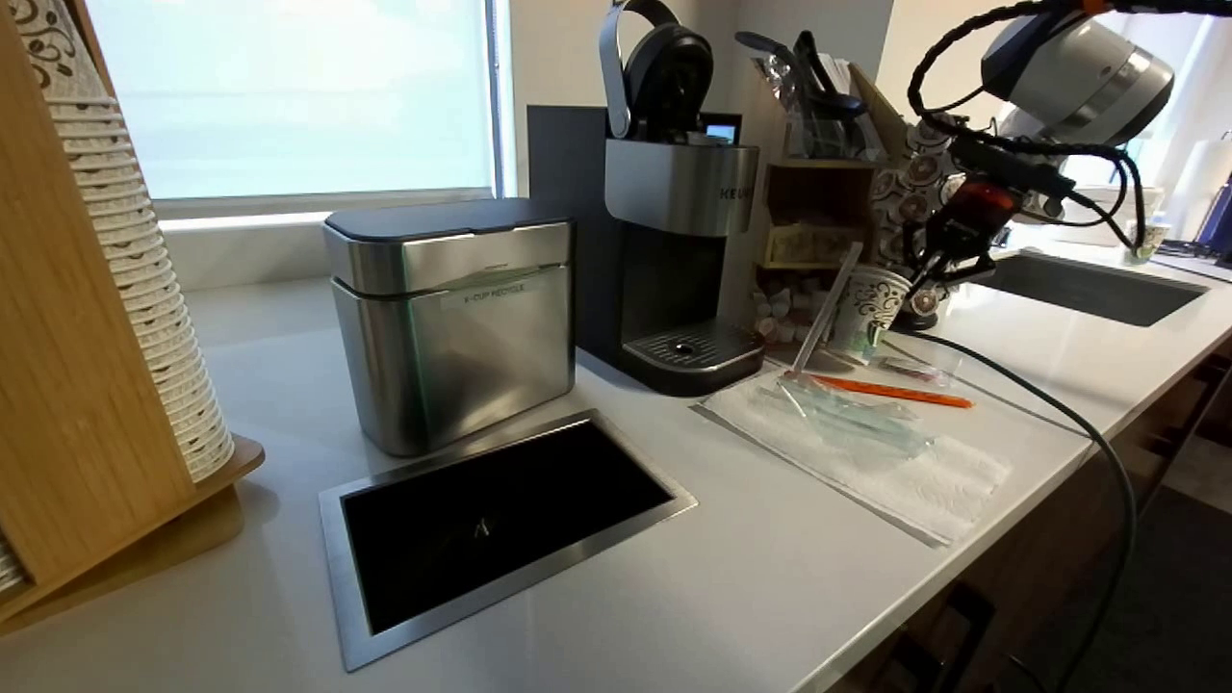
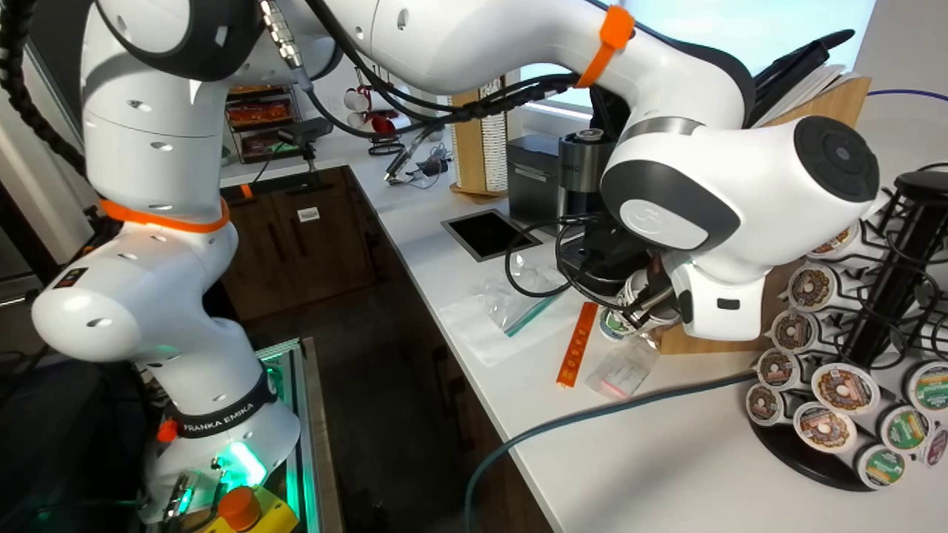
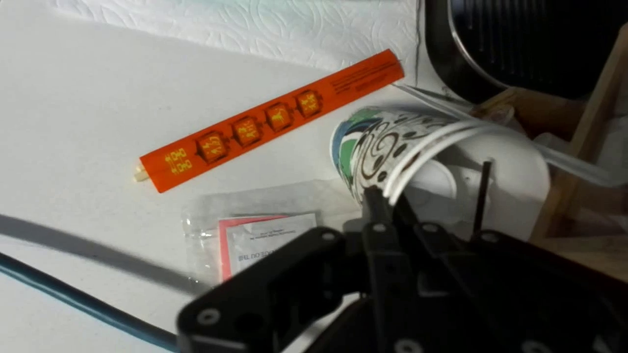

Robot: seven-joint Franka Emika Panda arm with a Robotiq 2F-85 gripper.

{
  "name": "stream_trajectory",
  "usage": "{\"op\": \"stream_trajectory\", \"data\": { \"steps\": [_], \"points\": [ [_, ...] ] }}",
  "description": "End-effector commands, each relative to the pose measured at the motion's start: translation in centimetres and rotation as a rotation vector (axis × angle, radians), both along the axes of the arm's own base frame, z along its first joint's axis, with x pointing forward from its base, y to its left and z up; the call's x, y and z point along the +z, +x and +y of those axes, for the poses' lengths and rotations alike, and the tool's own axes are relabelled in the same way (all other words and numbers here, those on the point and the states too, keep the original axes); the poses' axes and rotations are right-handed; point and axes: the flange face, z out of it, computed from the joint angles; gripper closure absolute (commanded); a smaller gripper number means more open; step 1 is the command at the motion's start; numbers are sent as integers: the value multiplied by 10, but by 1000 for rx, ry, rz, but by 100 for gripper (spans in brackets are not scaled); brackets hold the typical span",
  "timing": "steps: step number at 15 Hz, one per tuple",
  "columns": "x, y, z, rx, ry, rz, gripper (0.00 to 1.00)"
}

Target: Move the cup to the left and put the straw in the cup

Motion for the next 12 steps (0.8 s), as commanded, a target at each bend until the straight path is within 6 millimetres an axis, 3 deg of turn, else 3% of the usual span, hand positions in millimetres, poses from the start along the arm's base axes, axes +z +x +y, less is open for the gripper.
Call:
{"op": "stream_trajectory", "data": {
  "steps": [1, 5, 10, 12],
  "points": [
    [28, -29, 22, 100, -68, 39, 99],
    [50, -61, 45, 207, -109, 85, 99],
    [86, -97, 72, 334, -232, 24, 99],
    [107, -101, 63, 288, -225, -47, 99]
  ]
}}
